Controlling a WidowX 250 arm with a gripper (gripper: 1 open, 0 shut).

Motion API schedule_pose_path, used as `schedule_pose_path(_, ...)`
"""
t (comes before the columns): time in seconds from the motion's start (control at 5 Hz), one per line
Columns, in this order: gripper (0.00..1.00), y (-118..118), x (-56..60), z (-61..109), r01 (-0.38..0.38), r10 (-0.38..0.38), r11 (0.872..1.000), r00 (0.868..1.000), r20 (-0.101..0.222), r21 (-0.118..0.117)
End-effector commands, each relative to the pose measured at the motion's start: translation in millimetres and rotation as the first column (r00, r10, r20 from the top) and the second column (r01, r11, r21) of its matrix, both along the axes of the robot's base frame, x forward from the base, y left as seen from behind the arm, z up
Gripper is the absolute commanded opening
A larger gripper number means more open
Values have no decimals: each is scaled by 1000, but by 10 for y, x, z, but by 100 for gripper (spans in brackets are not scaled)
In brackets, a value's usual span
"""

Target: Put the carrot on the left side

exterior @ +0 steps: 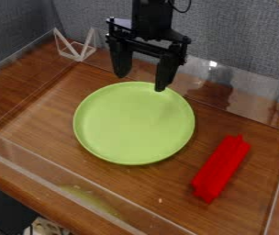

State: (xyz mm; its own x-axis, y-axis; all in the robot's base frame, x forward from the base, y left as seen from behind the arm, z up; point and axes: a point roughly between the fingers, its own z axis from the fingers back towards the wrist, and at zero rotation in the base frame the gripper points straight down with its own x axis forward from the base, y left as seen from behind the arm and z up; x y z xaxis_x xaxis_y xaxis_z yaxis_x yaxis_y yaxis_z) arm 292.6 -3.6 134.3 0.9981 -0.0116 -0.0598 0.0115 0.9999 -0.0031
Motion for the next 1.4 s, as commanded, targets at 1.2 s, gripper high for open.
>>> schedule_pose_path(1.2, 100, -1373, -276, -937, 280, -279, 960, 959, 50, -20)
